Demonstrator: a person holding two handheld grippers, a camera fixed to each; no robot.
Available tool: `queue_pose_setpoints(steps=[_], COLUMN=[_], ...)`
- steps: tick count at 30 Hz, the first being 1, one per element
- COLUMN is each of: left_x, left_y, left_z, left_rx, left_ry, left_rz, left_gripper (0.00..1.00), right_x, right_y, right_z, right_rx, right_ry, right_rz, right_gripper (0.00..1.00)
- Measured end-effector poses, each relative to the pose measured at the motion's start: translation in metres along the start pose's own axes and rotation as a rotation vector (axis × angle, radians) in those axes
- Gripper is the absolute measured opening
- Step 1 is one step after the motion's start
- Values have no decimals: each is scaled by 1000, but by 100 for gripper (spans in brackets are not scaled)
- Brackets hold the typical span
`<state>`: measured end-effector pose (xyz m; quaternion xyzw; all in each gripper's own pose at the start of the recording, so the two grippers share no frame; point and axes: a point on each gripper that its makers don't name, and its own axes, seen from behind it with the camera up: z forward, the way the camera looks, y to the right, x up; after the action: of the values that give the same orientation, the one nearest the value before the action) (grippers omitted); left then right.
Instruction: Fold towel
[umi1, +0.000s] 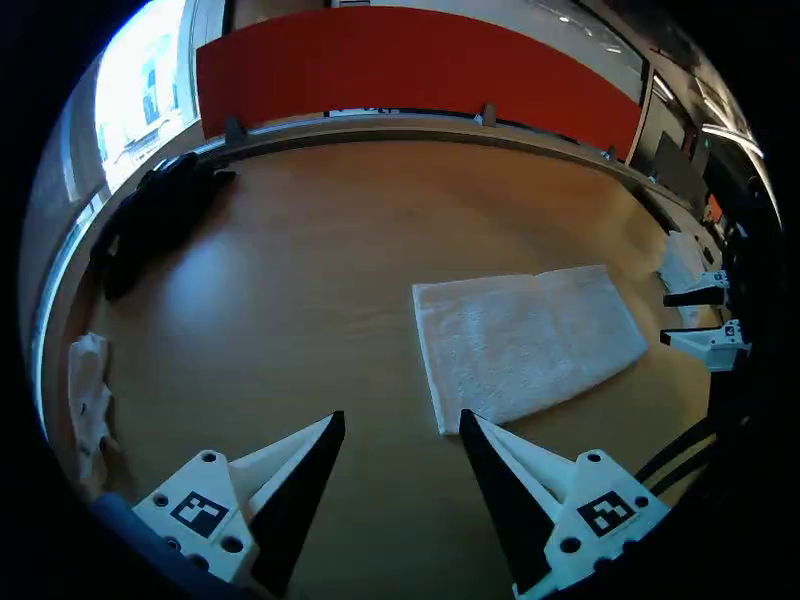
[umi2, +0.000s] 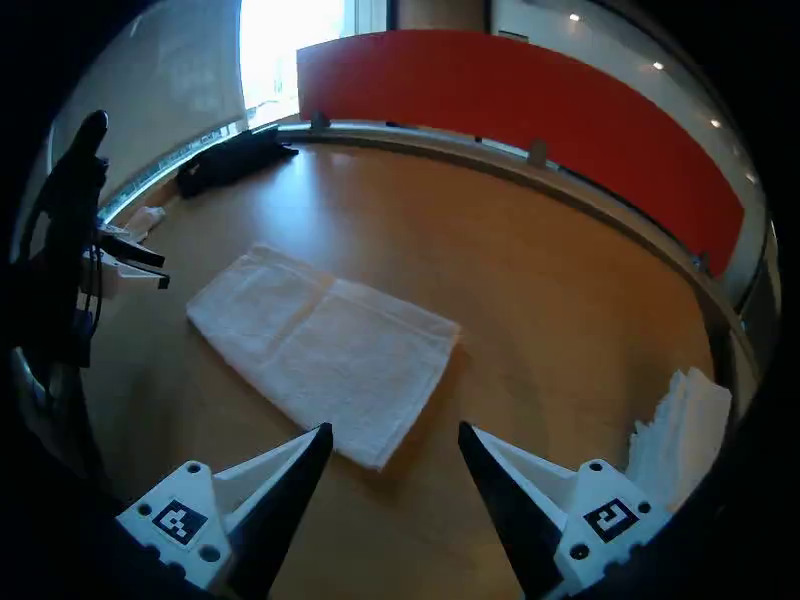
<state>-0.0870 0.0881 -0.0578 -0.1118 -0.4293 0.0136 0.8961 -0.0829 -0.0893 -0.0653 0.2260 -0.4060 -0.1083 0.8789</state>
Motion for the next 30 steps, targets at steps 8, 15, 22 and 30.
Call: queue_pose_setpoints(steps=[8, 15, 22, 30], left_x=[-15, -24, -35, -48], left_y=[-10, -16, -21, -26], left_z=[-20, -33, -43, -55], left_rx=[30, 45, 60, 72], left_ry=[0, -1, -3, -11], left_rz=[-35, -53, -64, -94], left_gripper=[85, 85, 85, 85], right_x=[-7, -9, -18, -34], right_y=[-6, -10, -12, -16], right_z=[4, 8, 15, 23], right_rx=[30, 44, 55, 78], right_ry=[-19, -30, -53, -97], right_rz=[-43, -77, -96, -78], right_gripper=[98, 97, 87, 64])
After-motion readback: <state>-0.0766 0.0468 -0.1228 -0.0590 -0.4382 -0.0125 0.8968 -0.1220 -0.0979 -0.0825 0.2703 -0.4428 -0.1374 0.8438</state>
